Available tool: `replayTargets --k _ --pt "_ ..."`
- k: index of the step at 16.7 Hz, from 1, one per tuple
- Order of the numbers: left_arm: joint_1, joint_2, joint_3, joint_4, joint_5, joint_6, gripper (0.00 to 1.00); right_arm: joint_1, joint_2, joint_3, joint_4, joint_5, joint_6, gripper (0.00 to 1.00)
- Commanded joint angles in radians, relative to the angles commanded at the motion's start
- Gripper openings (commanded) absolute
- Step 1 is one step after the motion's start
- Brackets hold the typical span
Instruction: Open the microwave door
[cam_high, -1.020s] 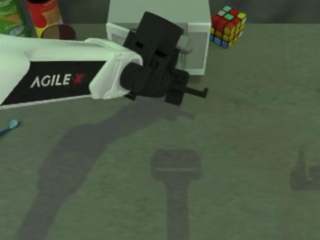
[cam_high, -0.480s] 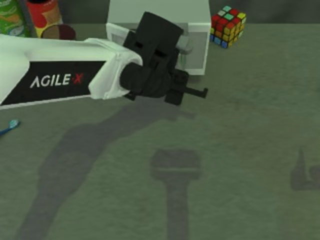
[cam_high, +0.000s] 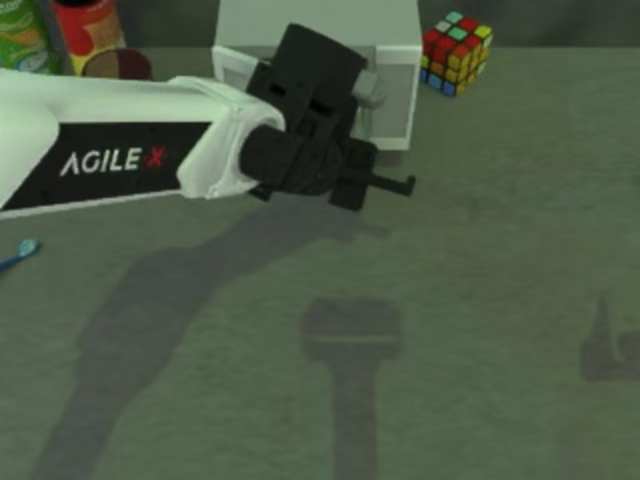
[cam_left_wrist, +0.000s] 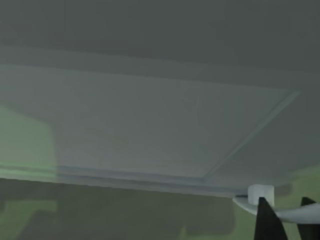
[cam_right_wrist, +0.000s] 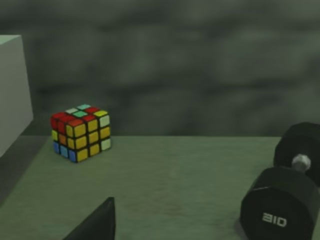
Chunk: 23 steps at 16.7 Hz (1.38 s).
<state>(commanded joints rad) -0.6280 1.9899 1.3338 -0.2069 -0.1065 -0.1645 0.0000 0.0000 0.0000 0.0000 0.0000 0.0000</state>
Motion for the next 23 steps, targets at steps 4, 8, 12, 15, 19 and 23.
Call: replayTargets --k 4,8,12,15,19,23 --pt "-0.004 -0.004 -0.008 0.002 0.015 0.006 0.0 0.0 0.0 0.0 0.0 0.0 0.0 1.0" --pt "0.012 -0.023 -0.034 0.015 0.034 0.04 0.0 0.0 0.0 0.0 0.0 0.0 0.0 1.0" --pt "0.013 -0.024 -0.035 0.015 0.035 0.041 0.0 0.0 0.0 0.0 0.0 0.0 0.0 1.0" --pt "0.013 -0.024 -0.035 0.015 0.035 0.041 0.0 0.0 0.0 0.0 0.0 0.0 0.0 1.0" --pt "0.013 -0.024 -0.035 0.015 0.035 0.041 0.0 0.0 0.0 0.0 0.0 0.0 0.0 1.0" --pt "0.013 -0.024 -0.035 0.015 0.035 0.041 0.0 0.0 0.0 0.0 0.0 0.0 0.0 1.0"
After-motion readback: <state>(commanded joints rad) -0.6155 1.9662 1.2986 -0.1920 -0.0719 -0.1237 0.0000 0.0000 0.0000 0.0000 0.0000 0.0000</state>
